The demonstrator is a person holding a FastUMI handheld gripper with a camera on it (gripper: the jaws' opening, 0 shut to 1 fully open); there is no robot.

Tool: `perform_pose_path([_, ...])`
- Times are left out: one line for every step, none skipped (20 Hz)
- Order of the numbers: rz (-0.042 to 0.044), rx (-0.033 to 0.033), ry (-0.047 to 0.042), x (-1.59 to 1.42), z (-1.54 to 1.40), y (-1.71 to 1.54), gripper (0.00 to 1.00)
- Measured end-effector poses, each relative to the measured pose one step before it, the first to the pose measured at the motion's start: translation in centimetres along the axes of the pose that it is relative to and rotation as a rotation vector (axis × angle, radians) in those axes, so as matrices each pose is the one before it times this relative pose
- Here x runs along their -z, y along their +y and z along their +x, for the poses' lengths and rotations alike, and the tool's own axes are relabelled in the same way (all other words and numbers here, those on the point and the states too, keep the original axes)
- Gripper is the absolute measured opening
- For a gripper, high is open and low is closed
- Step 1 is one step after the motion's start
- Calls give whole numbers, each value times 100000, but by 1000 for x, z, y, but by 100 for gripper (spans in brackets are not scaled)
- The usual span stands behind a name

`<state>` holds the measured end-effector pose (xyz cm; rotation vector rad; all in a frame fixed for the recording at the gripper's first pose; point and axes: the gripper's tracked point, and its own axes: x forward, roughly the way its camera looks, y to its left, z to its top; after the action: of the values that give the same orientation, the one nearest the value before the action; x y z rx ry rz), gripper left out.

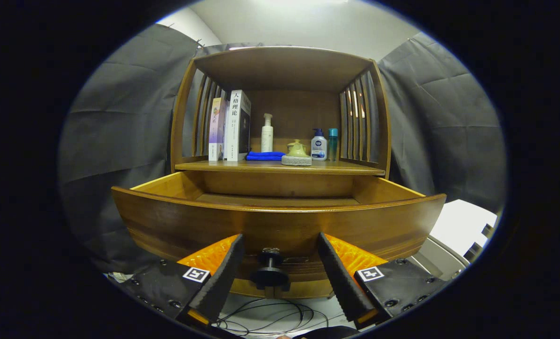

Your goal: Pull open the drawer, take out the items inside it, and place them on the countertop above the cabinet.

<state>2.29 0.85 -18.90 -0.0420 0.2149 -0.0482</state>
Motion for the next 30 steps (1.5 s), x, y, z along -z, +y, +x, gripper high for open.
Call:
perform_pose_path([582,-29,-338,-141,167,51,98])
perform_pose_path([-718,306,-259,-101,130,9,98])
perform_pose_path([-731,230,219,-27,240,-81,98])
perform_pose_path([240,29,214,-94,366,-4,98])
perform_pose_path([1228,-134,-500,-165,335,133,98])
perform_pose_path([135,-254,2263,119,565,23,98])
perform_pose_path([574,129,-1056,-476,252,-67,98])
perform_pose_path([88,-80,438,-114,416,46,98])
perform_pose_path([-140,-163,-448,-615,425,-1,98])
perform_pose_path([498,205,-315,-209,672,9,98])
perform_pose_path([34,-173,2251,381,733,-5,98])
perform_pose_path([948,144,-1285,-639,948,-67,98])
perform_pose_path([777,-239,1751,167,770,143,98])
perform_pose_path([691,49,-342,-398,770,-19,98])
perform_pose_path([-219,192,522,21,774,31,98])
perform_pose_path([-614,192,-237,-308,789,-52,98])
perform_pose_path([135,26,-31,-53,752,25,98])
perform_pose_path([541,-159,-195,-256,795,6,98])
perform_pose_path([381,-135,-86,-83,711,28,97])
perform_pose_path([365,26,169,-190,716,1,97])
perform_pose_path([135,107,17,-51,739,14,97])
perform_pose_path([19,55,9,-146,676,-9,98])
perform_pose_path([73,51,-54,-97,701,21,98])
perform_pose_path([-231,10,-315,-111,567,-5,98])
perform_pose_path([-263,4,-142,-83,485,80,98])
perform_pose_path([-15,20,25,-123,484,-9,98])
perform_pose_path([162,-33,252,-108,433,-18,98])
perform_pose_path([143,-4,448,-141,394,62,98])
perform_pose_path([-247,-31,375,-53,477,-36,98])
perform_pose_path([-215,22,90,-148,432,-45,98])
